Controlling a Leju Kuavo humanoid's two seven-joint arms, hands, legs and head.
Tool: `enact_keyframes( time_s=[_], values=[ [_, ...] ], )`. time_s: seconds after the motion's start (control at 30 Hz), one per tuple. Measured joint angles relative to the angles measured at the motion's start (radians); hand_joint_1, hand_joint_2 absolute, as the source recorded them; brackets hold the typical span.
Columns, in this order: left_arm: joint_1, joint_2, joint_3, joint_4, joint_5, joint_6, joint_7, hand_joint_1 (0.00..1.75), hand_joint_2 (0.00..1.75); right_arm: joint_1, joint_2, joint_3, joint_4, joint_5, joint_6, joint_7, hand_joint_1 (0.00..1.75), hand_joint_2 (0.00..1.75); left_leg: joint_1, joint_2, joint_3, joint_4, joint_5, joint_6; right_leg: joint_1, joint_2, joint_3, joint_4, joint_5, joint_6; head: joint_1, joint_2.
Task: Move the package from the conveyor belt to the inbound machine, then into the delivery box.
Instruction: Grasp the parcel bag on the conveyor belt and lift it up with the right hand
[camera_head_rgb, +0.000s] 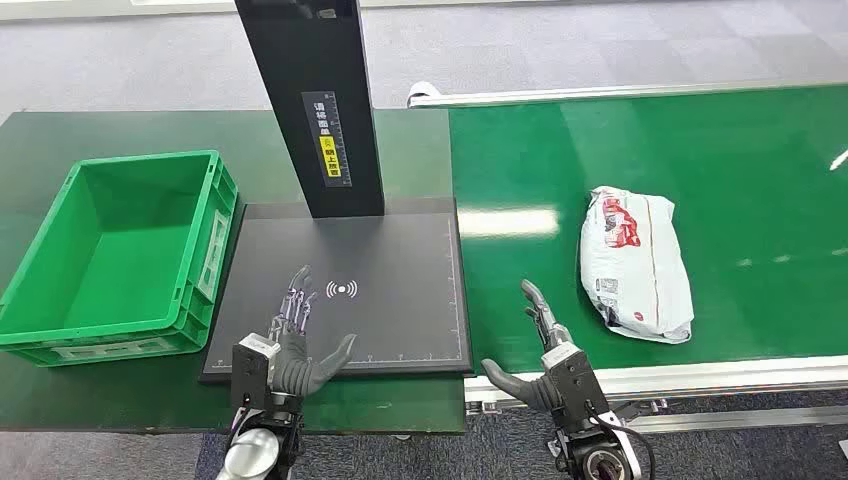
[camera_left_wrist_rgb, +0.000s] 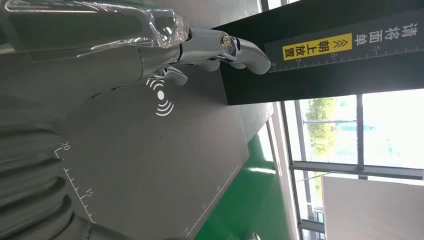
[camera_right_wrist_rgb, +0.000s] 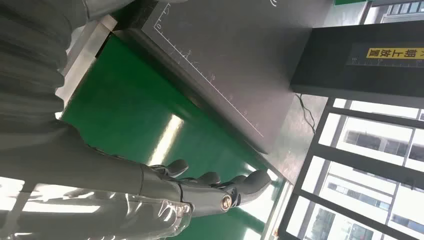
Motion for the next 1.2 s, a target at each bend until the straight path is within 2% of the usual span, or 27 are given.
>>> enact_keyframes(
  time_s=[0.87, 0.97, 1.07, 1.2],
  values=[
    [0.000, 0.000, 0.001, -0.002, 0.015, 0.006, 0.000, 0.00, 1.75, -0.002, 0.000, 0.000, 0.000, 0.000, 0.000, 0.000, 0.00, 1.75, 0.000, 0.000, 0.000, 0.000, 0.000, 0.000, 0.000, 0.000, 0.000, 0.000, 0.000, 0.000, 0.000, 0.000],
    [-0.001, 0.000, 0.001, -0.002, 0.022, 0.007, 0.000, 0.00, 1.75, -0.007, -0.002, 0.000, 0.002, 0.012, -0.022, 0.000, 0.00, 1.75, 0.000, 0.000, 0.000, 0.000, 0.000, 0.000, 0.000, 0.000, 0.000, 0.000, 0.000, 0.000, 0.000, 0.000],
    [-0.005, 0.000, 0.001, -0.002, 0.032, 0.015, 0.000, 0.00, 1.75, -0.025, -0.010, 0.000, 0.012, 0.109, -0.097, 0.012, 0.00, 1.75, 0.000, 0.000, 0.000, 0.000, 0.000, 0.000, 0.000, 0.000, 0.000, 0.000, 0.000, 0.000, 0.000, 0.000],
    [-0.010, 0.000, 0.000, -0.002, 0.044, 0.033, 0.002, 0.00, 1.75, -0.073, -0.037, 0.005, 0.041, 0.378, -0.240, 0.083, 0.00, 1.75, 0.000, 0.000, 0.000, 0.000, 0.000, 0.000, 0.000, 0.000, 0.000, 0.000, 0.000, 0.000, 0.000, 0.000]
  ],
)
